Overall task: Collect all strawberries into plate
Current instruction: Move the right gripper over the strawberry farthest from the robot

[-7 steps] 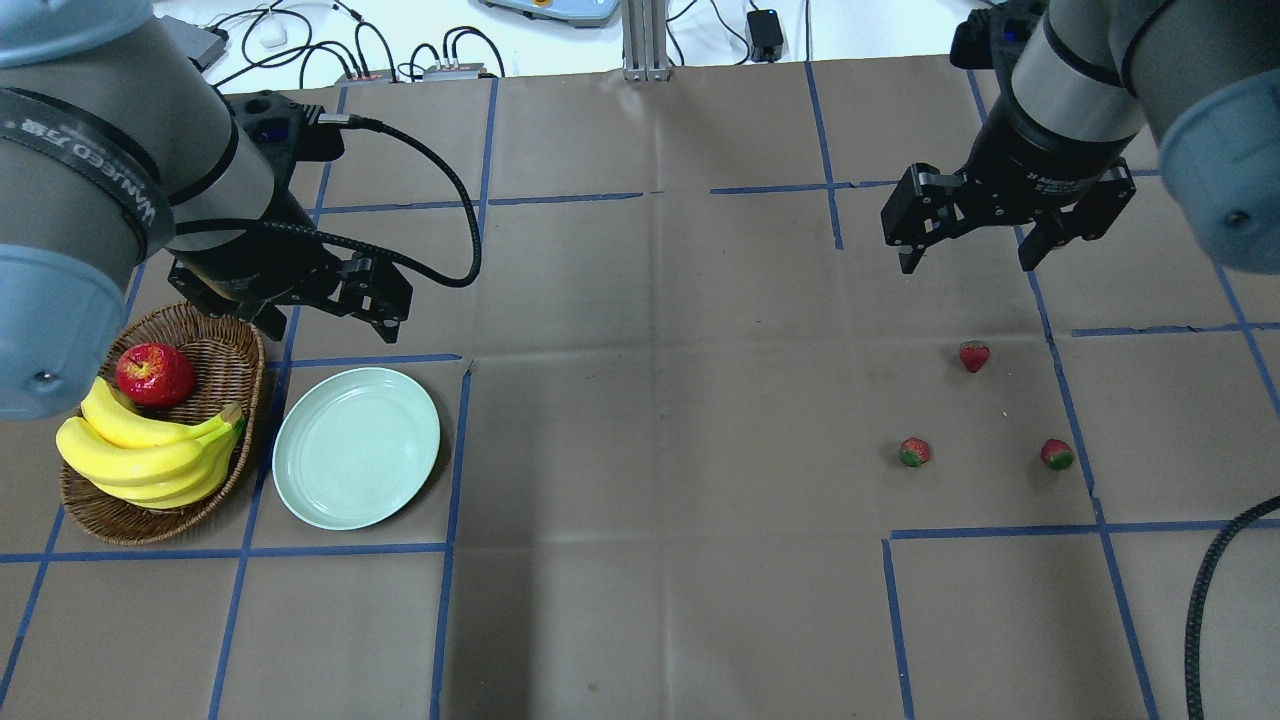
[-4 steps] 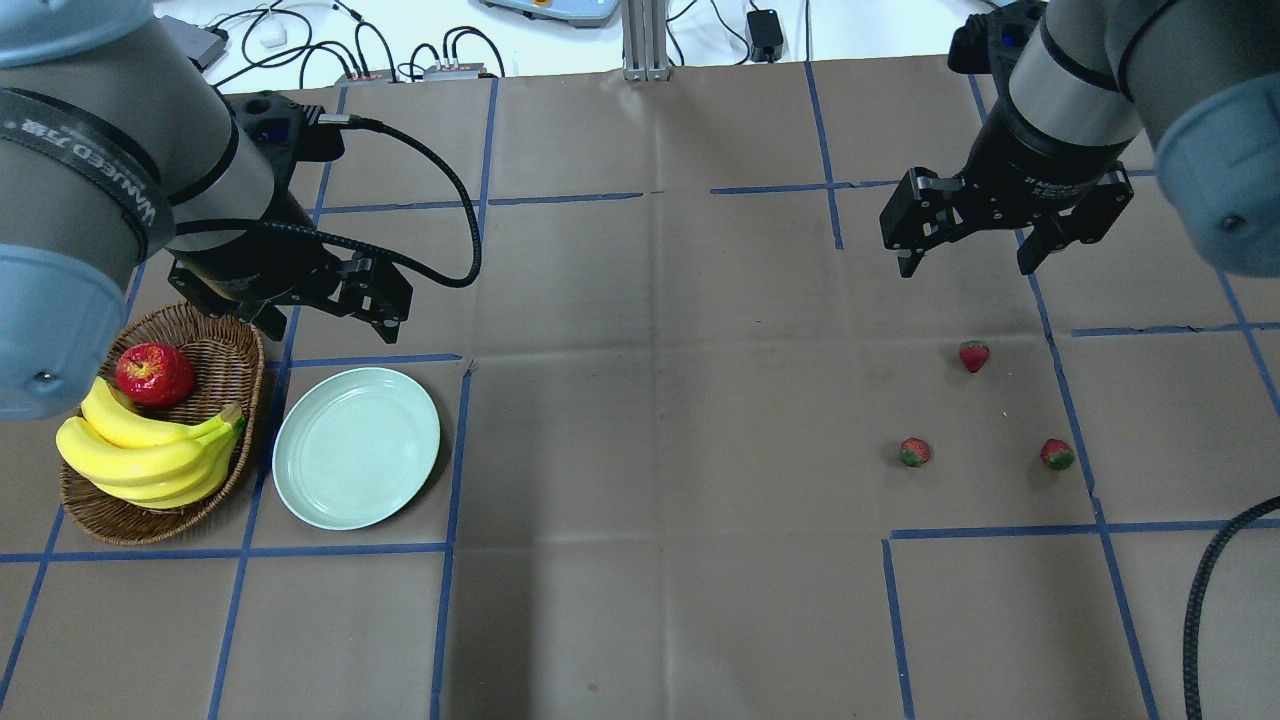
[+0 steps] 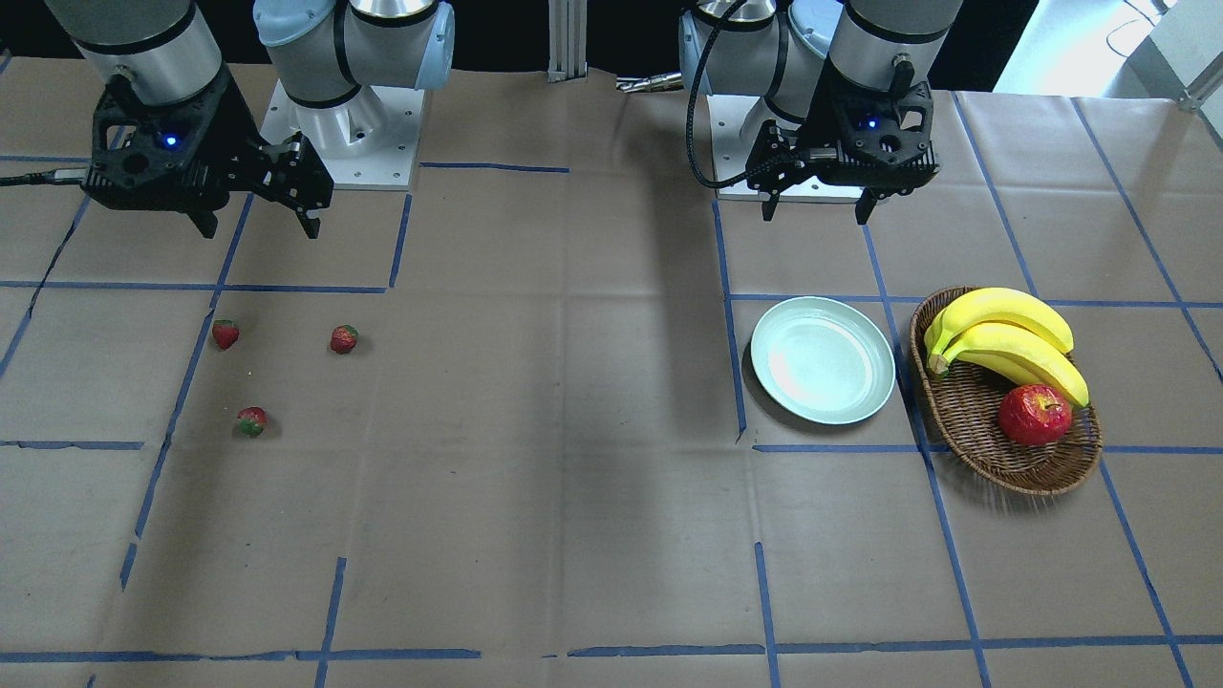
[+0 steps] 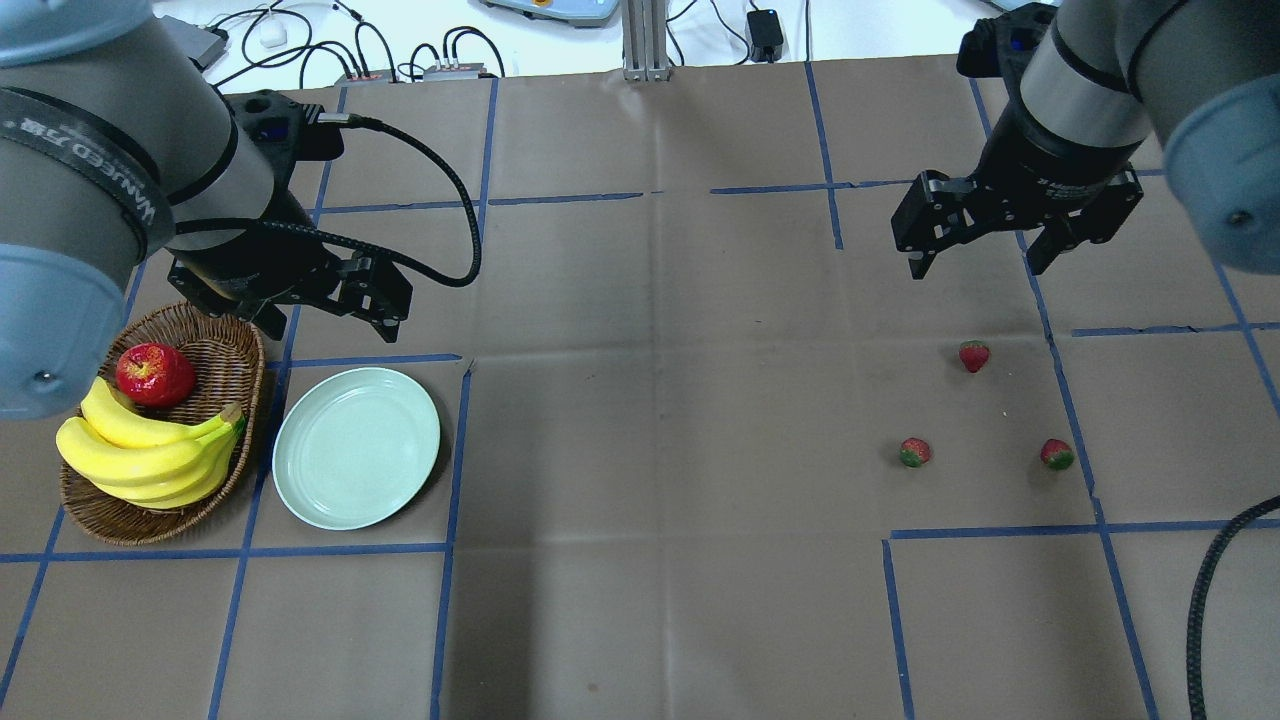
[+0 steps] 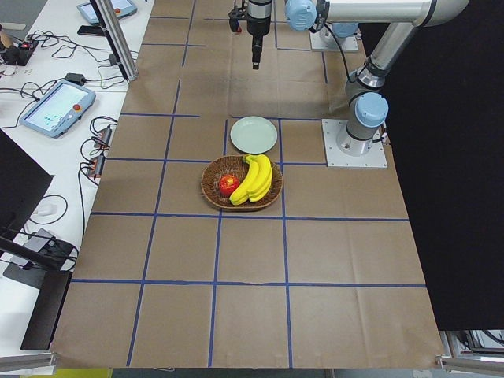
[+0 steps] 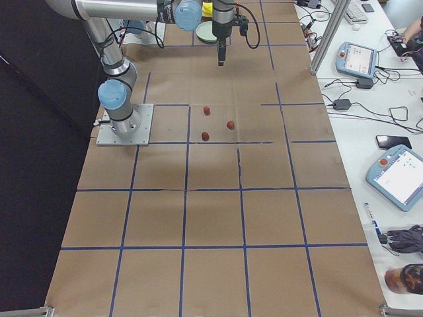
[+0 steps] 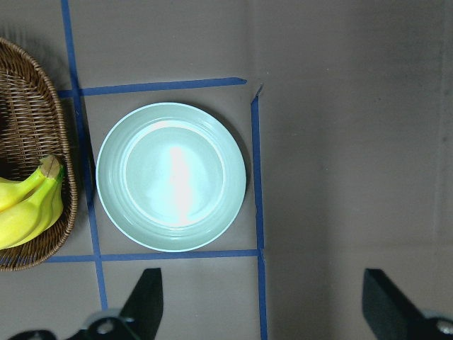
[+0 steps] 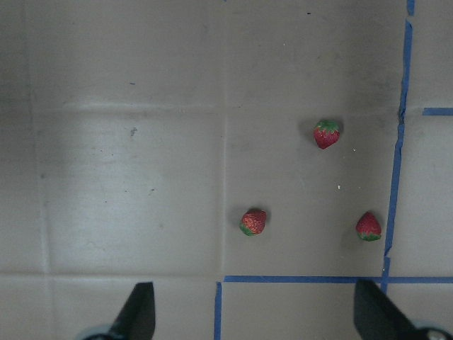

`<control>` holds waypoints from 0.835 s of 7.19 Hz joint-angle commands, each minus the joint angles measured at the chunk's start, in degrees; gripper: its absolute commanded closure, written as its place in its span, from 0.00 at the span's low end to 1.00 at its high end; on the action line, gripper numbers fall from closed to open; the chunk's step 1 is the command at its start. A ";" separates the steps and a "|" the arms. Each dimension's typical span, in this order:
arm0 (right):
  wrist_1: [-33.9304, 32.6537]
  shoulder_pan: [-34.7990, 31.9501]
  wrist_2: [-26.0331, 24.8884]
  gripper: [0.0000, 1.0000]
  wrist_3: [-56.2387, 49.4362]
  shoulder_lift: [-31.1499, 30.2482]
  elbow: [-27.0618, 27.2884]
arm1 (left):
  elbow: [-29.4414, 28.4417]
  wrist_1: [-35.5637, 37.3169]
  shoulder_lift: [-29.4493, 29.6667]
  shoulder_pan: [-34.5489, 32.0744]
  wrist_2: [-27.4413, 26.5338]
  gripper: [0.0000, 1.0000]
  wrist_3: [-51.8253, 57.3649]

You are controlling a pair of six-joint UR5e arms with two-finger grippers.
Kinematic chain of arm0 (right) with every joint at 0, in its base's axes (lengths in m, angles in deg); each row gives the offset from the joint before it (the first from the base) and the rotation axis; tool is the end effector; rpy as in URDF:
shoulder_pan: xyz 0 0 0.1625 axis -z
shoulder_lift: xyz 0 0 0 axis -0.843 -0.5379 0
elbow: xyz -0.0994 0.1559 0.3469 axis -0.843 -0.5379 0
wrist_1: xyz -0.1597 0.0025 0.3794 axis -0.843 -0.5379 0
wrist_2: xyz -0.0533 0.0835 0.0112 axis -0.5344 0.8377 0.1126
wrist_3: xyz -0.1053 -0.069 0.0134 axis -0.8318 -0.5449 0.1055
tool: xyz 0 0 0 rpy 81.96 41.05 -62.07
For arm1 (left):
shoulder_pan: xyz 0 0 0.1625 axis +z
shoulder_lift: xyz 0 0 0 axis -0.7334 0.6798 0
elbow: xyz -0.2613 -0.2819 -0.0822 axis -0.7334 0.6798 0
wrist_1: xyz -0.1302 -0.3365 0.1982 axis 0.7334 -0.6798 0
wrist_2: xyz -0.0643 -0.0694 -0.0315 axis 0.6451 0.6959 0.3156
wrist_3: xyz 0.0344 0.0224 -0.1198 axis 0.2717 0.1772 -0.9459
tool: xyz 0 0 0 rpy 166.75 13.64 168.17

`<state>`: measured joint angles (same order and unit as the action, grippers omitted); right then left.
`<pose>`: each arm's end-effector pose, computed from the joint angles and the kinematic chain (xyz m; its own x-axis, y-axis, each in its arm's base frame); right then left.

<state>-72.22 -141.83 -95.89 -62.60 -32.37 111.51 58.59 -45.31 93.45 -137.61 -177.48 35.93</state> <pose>0.0881 -0.4692 0.4121 -0.9995 -0.0313 -0.0045 -0.0313 0.9995 0.0075 -0.1321 -0.4312 0.4086 -0.9980 0.0524 -0.0356 0.0530 0.9985 -0.0165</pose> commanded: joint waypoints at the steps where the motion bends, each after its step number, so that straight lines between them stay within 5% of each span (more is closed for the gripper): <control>1: -1.23 8.14 0.76 0.00 -10.80 0.10 2.43 | 0.09 0.01 0.09 0.00 0.07 0.00 0.03; 4: -23.66 8.52 0.33 0.00 -11.55 1.93 16.74 | 0.09 0.01 0.09 -0.09 -0.02 0.00 0.03; 6: -31.80 8.61 0.15 0.00 -11.55 9.28 19.59 | 0.18 -0.08 0.09 -0.09 0.07 0.00 0.03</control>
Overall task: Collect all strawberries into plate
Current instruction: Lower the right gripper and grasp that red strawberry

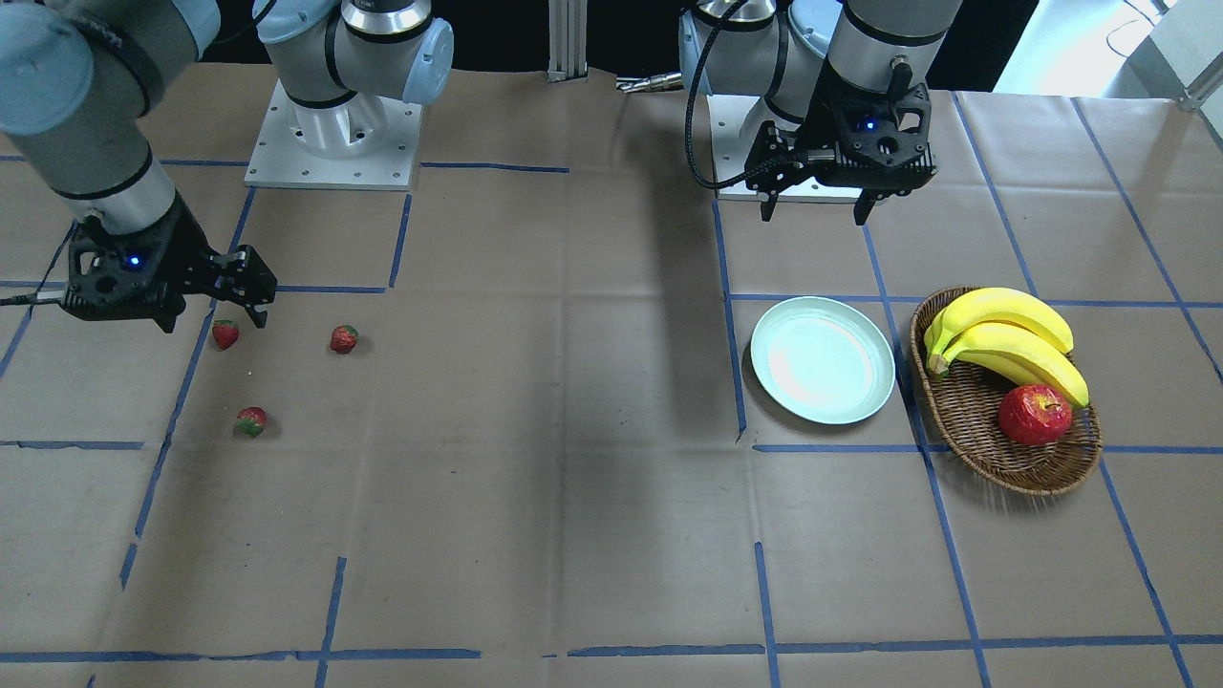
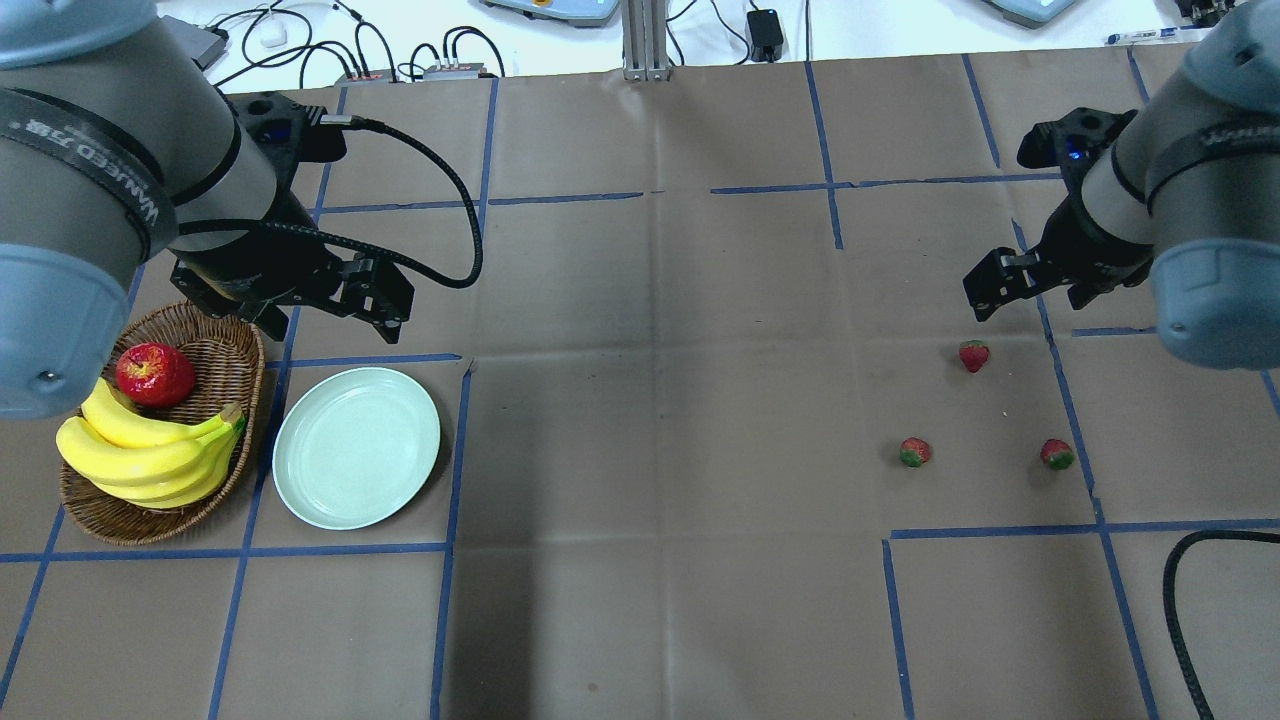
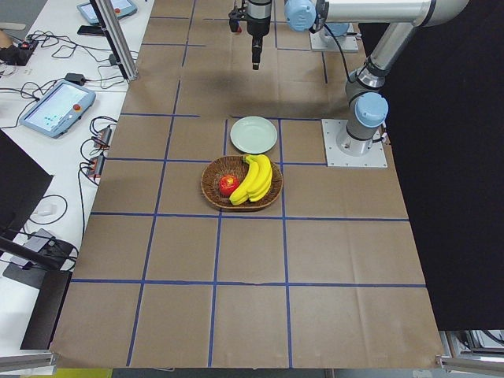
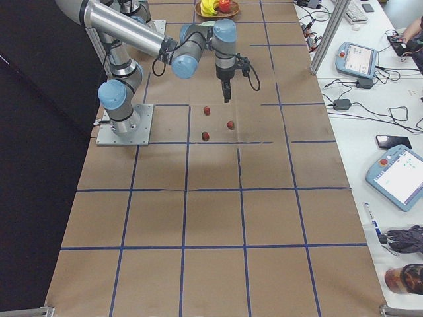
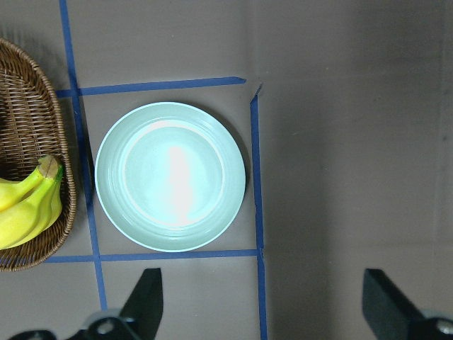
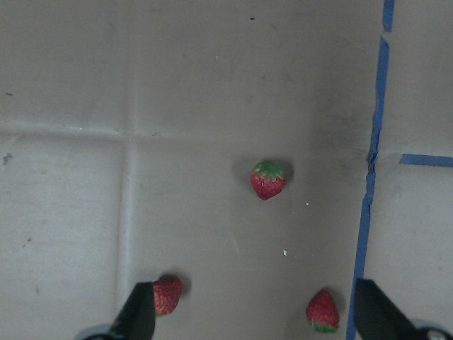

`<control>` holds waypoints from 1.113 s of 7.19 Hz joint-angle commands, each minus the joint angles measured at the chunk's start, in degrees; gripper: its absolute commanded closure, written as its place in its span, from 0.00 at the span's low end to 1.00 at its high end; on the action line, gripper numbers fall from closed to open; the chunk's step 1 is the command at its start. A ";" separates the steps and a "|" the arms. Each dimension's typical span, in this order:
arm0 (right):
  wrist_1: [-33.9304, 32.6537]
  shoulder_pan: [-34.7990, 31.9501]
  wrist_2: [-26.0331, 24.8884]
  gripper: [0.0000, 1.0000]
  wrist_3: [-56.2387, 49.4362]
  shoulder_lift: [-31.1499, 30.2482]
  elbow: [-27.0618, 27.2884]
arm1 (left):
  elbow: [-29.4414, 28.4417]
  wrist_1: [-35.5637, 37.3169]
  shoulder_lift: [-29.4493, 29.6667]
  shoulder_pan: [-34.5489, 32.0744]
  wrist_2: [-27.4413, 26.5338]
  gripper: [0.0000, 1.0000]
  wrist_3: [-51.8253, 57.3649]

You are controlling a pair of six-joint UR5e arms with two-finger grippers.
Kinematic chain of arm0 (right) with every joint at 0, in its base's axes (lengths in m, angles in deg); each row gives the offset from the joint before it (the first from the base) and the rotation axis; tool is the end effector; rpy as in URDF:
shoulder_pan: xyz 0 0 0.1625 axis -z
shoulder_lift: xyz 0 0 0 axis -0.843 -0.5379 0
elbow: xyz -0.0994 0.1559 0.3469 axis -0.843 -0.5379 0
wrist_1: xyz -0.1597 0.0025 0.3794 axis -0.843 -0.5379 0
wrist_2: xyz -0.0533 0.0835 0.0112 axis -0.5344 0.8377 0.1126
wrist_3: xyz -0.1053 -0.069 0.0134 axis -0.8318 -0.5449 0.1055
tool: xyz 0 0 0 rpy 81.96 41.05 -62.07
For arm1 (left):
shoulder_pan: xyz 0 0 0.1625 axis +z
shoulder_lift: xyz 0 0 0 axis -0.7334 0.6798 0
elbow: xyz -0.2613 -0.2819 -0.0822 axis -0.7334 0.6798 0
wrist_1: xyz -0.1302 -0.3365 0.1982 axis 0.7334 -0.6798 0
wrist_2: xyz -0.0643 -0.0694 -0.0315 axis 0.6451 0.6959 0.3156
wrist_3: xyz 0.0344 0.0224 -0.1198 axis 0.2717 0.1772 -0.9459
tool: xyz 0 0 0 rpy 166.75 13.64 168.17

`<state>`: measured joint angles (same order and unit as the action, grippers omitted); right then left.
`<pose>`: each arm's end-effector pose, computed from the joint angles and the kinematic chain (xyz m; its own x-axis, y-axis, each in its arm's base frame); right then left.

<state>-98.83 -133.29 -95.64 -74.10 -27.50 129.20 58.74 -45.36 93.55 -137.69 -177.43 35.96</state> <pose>0.0164 -0.4836 0.2723 -0.9965 -0.0827 0.0129 -0.0834 0.9946 -0.0618 -0.1329 -0.4310 0.4065 -0.9979 0.0545 -0.0345 0.0550 0.9984 -0.0113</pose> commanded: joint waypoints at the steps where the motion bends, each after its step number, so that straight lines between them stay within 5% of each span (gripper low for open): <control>1: -7.74 0.06 -0.19 0.00 -0.05 8.81 1.90 | 0.03 -0.11 -0.01 -0.01 0.02 0.00 0.00; 3: -16.95 0.33 -0.63 0.00 0.12 16.91 1.99 | 0.11 -0.11 -0.01 -0.01 0.02 0.00 0.00; 6: -16.82 0.42 -3.08 0.00 0.21 19.14 1.99 | 0.11 -0.20 -0.01 -0.01 0.19 0.00 0.00; 8: -13.42 0.42 -3.88 0.13 0.47 18.97 2.08 | 0.90 0.06 0.26 -0.01 0.72 0.00 0.00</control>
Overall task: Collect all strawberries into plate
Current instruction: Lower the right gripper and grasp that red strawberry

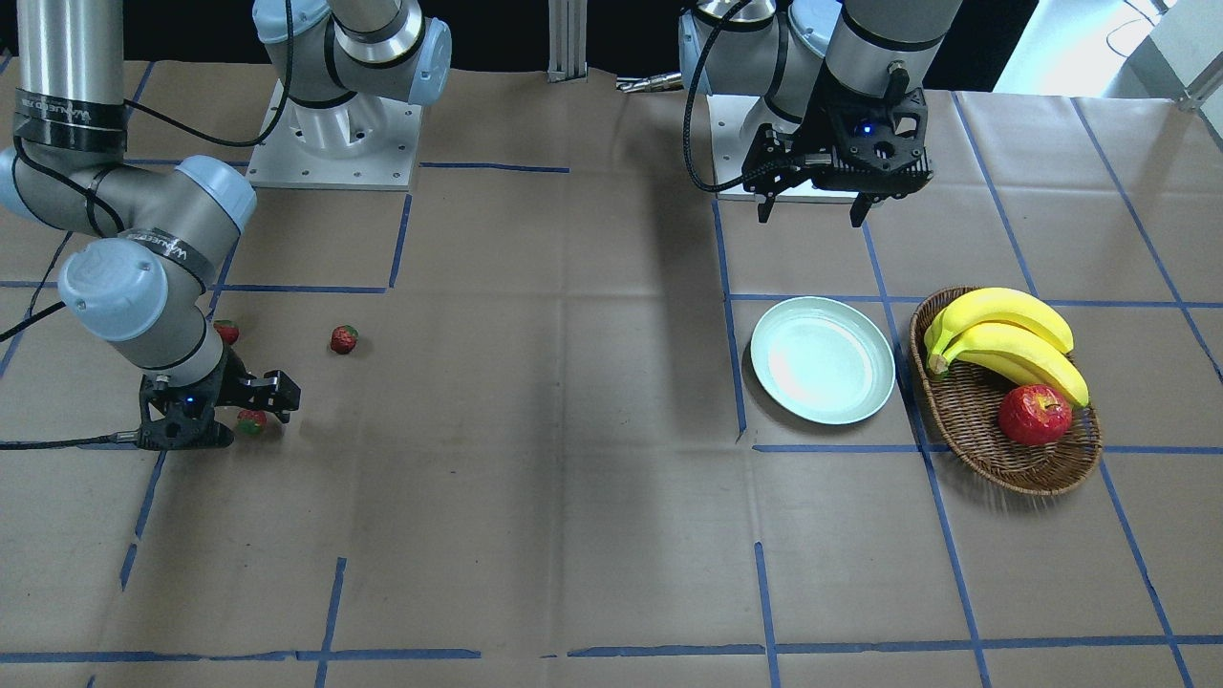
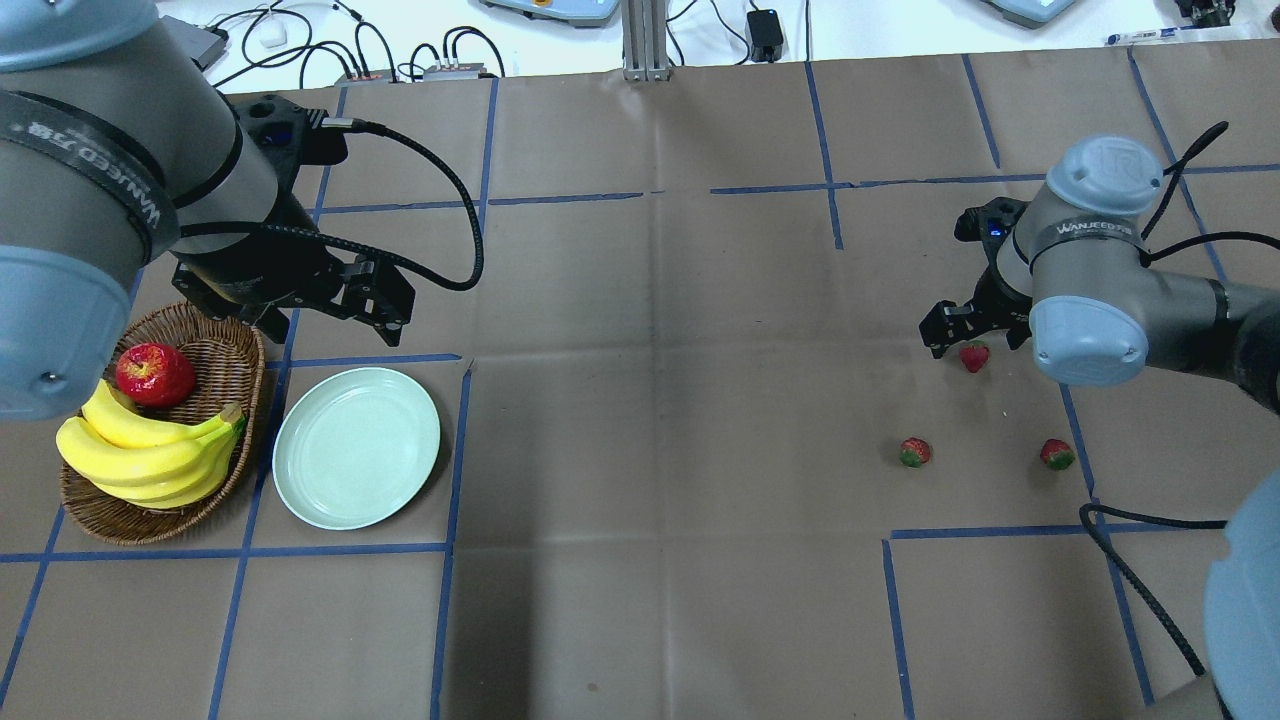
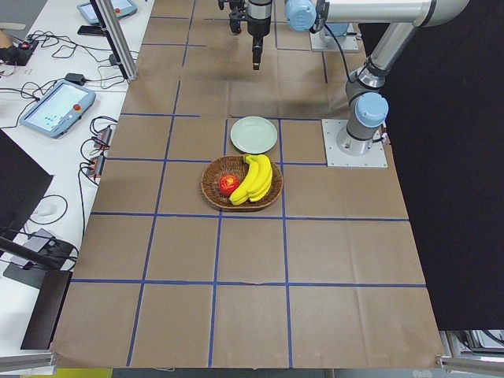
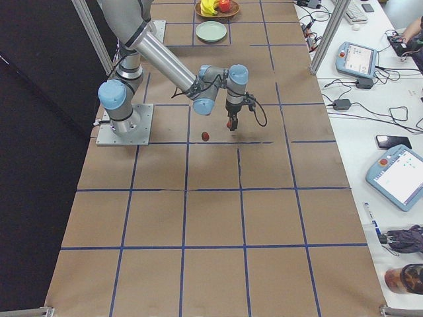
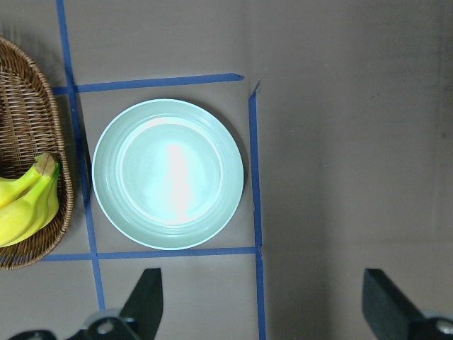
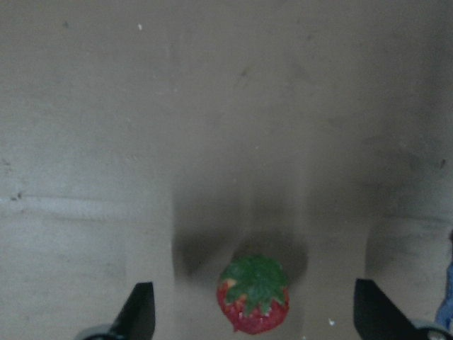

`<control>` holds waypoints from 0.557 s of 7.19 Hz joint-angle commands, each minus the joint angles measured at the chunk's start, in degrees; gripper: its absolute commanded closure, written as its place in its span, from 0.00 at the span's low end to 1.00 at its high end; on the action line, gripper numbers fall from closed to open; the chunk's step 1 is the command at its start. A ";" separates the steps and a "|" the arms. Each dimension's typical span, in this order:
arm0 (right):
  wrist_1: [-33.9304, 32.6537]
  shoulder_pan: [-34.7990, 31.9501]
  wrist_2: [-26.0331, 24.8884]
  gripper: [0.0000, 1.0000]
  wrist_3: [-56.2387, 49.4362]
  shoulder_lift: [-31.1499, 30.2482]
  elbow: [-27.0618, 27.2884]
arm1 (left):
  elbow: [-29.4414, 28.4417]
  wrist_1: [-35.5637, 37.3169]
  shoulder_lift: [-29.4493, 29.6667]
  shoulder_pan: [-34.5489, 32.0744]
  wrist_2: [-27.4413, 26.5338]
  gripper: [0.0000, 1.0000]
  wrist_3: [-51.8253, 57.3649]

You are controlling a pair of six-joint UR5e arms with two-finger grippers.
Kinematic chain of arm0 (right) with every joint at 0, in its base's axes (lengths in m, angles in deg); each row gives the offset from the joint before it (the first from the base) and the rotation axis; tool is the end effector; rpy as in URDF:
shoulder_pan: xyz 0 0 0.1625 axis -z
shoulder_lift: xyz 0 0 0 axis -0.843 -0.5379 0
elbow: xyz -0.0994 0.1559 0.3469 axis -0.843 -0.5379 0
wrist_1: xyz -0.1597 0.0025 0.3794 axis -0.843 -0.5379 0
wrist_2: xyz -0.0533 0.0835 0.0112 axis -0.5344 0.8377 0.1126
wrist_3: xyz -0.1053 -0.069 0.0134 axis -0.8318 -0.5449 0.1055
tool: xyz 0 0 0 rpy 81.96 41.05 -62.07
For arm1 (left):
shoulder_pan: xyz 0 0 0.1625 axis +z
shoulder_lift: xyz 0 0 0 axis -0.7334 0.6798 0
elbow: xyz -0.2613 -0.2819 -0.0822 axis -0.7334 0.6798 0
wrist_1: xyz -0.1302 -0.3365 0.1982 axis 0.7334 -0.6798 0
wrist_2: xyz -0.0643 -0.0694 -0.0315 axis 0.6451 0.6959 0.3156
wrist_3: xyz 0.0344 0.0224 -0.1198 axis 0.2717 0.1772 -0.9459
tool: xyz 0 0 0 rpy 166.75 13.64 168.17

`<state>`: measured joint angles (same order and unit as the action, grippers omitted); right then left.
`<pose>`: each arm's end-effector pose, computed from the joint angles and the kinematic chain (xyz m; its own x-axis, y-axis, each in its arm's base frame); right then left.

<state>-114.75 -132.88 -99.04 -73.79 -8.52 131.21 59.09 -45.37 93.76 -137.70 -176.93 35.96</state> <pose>-0.0031 -0.5154 0.1250 -0.9966 -0.0718 0.0405 -0.0701 0.9967 0.0409 -0.1340 -0.4309 0.4018 -0.9982 0.0551 -0.0254 0.0551 0.9985 -0.0018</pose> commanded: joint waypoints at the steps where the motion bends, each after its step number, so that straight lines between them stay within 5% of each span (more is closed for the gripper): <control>1: 3.13 0.00 -0.48 0.23 0.51 -0.02 -0.02 | 1.25 0.07 -0.13 0.00 0.66 0.00 0.00; 4: 2.97 0.00 -0.48 0.74 0.60 0.16 -0.64 | 1.61 0.07 -0.31 0.00 1.45 0.00 -0.18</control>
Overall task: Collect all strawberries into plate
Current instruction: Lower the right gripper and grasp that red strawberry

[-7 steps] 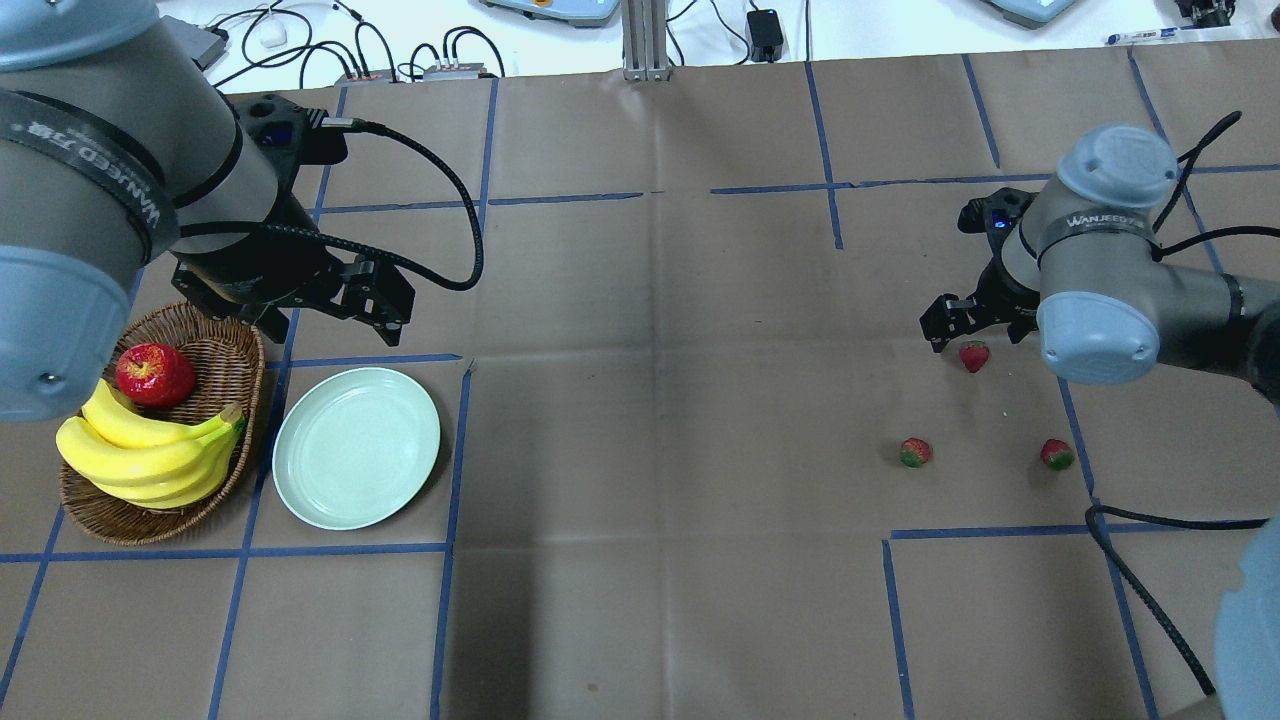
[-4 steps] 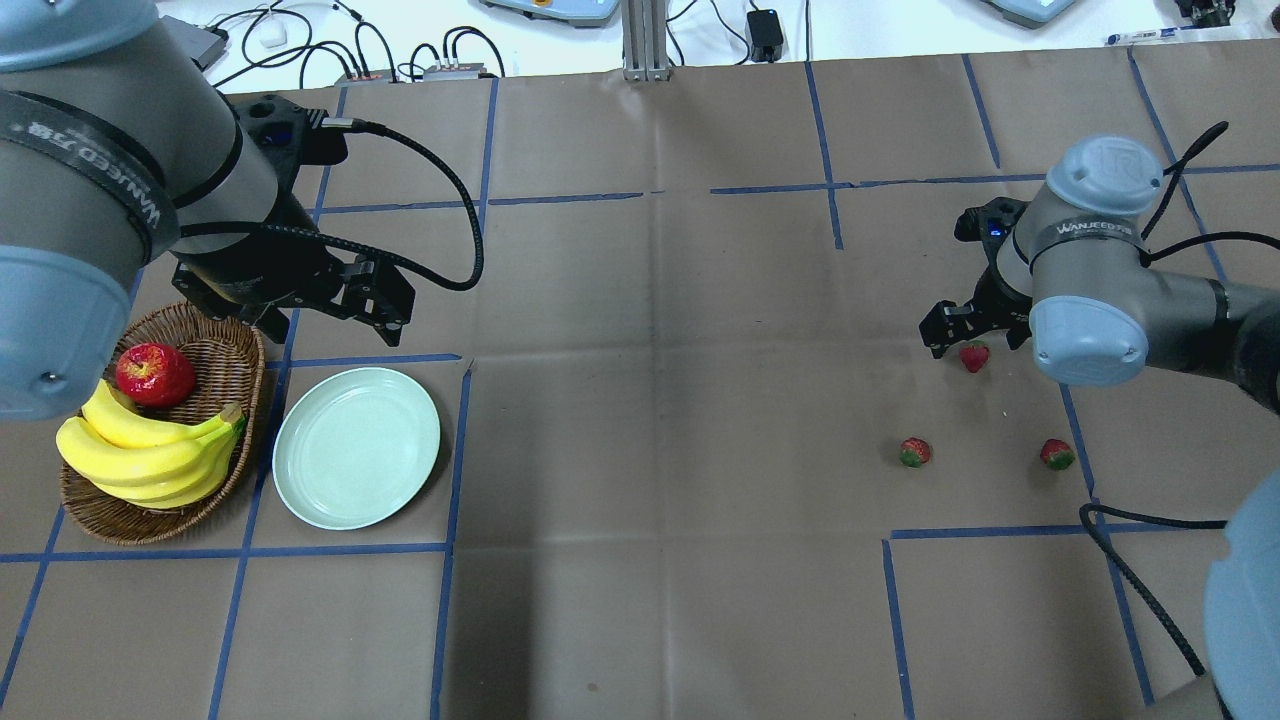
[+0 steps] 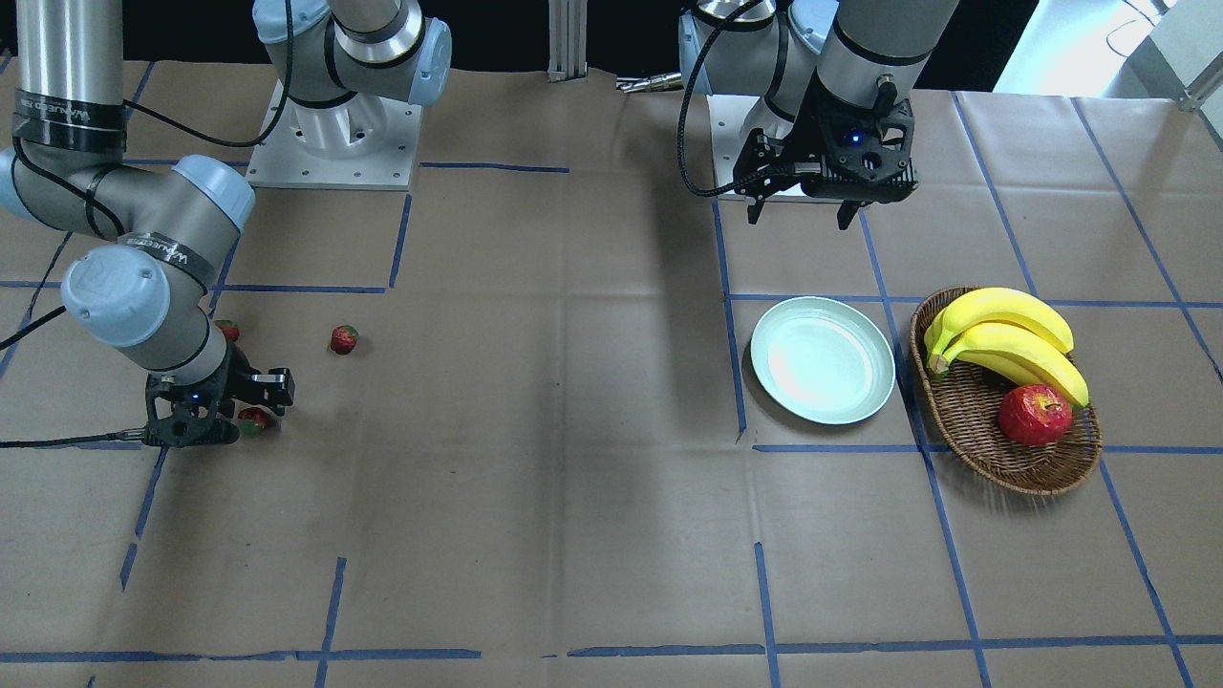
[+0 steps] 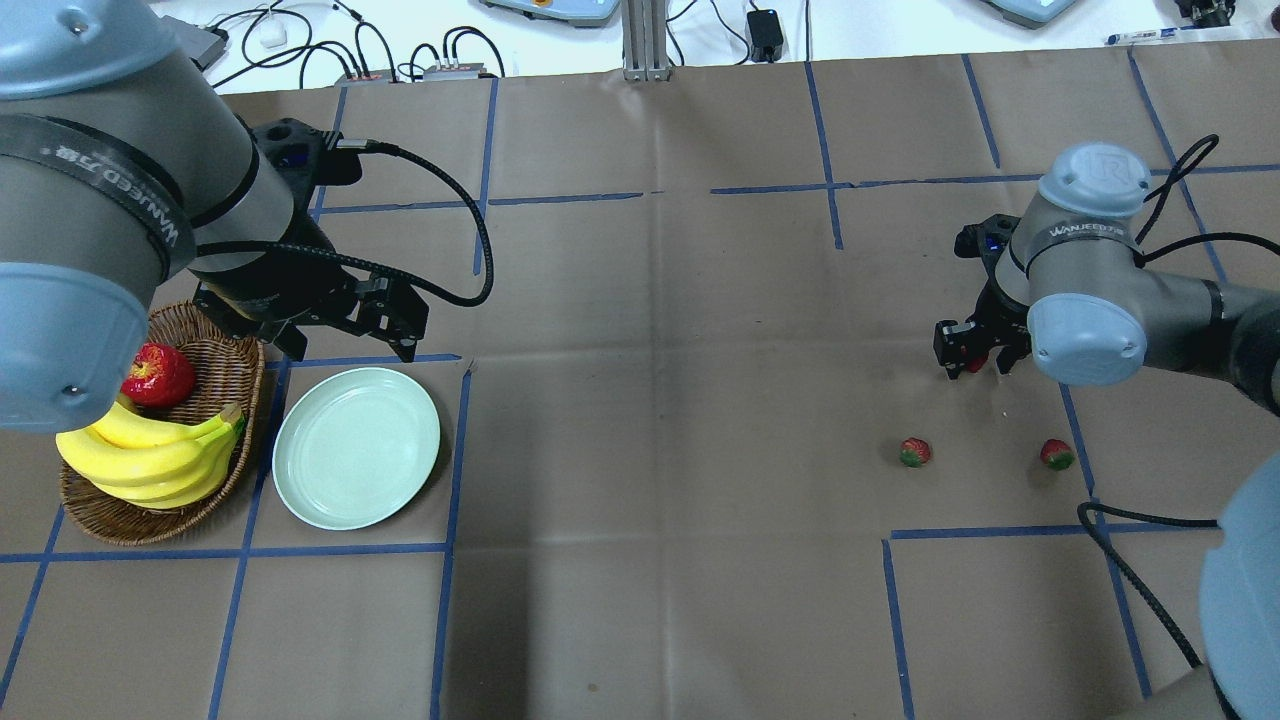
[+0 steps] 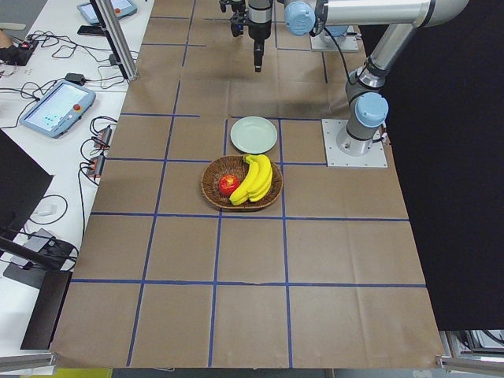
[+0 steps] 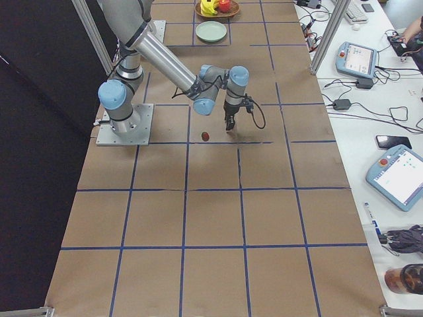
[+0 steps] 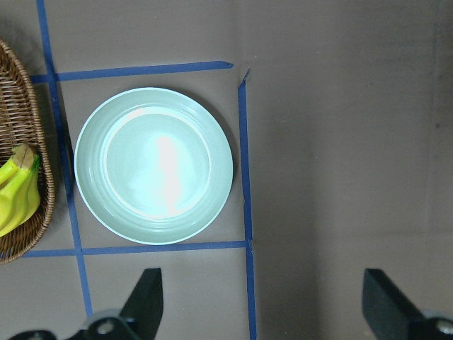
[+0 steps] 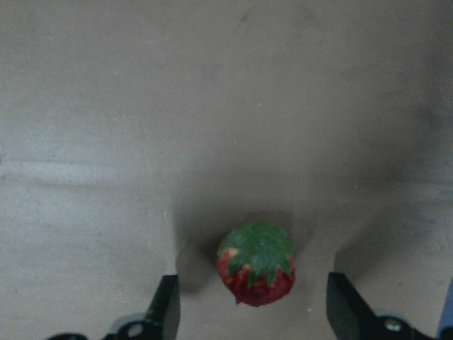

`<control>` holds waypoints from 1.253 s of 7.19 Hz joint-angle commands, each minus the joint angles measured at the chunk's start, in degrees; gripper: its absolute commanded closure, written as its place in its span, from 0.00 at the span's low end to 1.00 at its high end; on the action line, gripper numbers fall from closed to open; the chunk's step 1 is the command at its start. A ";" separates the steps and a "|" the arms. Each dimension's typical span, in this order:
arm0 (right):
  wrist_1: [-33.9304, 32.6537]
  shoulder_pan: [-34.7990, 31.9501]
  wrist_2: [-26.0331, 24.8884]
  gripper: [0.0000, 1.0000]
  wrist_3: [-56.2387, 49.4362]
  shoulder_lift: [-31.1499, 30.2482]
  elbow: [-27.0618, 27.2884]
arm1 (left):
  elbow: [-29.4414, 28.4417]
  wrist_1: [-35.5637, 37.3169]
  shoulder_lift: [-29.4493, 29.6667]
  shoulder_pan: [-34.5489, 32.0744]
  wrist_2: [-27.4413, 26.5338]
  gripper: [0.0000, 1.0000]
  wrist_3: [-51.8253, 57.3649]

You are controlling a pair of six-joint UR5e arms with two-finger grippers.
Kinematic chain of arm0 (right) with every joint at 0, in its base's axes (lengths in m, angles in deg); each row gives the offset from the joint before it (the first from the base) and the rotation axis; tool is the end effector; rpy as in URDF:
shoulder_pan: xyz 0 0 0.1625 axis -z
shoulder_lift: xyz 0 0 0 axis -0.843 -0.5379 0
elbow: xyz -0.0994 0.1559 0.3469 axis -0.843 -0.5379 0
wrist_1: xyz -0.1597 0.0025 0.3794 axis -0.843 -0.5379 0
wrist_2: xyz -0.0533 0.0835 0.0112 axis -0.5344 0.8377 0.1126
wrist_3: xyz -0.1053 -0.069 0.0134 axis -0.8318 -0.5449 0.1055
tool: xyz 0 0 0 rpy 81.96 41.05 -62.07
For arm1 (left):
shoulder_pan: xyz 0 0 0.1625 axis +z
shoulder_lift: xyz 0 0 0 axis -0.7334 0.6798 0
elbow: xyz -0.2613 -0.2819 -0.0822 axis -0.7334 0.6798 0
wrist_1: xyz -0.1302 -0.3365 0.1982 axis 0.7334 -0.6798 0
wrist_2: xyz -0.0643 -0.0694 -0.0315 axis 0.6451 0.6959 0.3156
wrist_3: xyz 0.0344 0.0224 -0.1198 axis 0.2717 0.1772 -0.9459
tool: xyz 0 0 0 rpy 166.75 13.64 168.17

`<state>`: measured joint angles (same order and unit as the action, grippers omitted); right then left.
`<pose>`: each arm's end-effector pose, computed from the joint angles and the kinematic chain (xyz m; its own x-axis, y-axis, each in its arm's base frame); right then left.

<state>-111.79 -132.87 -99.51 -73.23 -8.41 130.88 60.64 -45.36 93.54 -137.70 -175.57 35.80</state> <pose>-0.0030 -0.5108 0.1214 -0.9974 -0.0641 0.0337 -0.0609 0.9942 0.0884 -0.1370 -0.4258 0.3903 -0.9986 0.0524 -0.0006 0.0524 0.9984 0.0201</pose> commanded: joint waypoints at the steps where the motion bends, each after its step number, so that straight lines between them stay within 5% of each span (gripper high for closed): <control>1: 0.00 -0.09 0.08 0.86 0.05 0.04 -1.00 | 0.06 0.06 -0.09 0.00 0.09 0.00 -0.02; 4: 1.92 -0.26 0.34 0.93 2.49 -3.45 -2.41 | 0.06 0.06 0.00 0.00 0.00 0.00 0.07; 5: 7.25 -1.22 0.87 0.94 5.46 -6.43 -4.24 | 0.06 0.15 0.00 0.00 -0.08 0.00 0.07; 9: 9.59 -25.24 2.63 0.94 31.35 -3.32 -9.69 | 0.06 0.15 0.00 0.00 0.00 0.00 0.07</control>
<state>-102.30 -149.38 -97.11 -50.63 -13.89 123.35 60.70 -45.21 93.48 -137.70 -175.67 35.91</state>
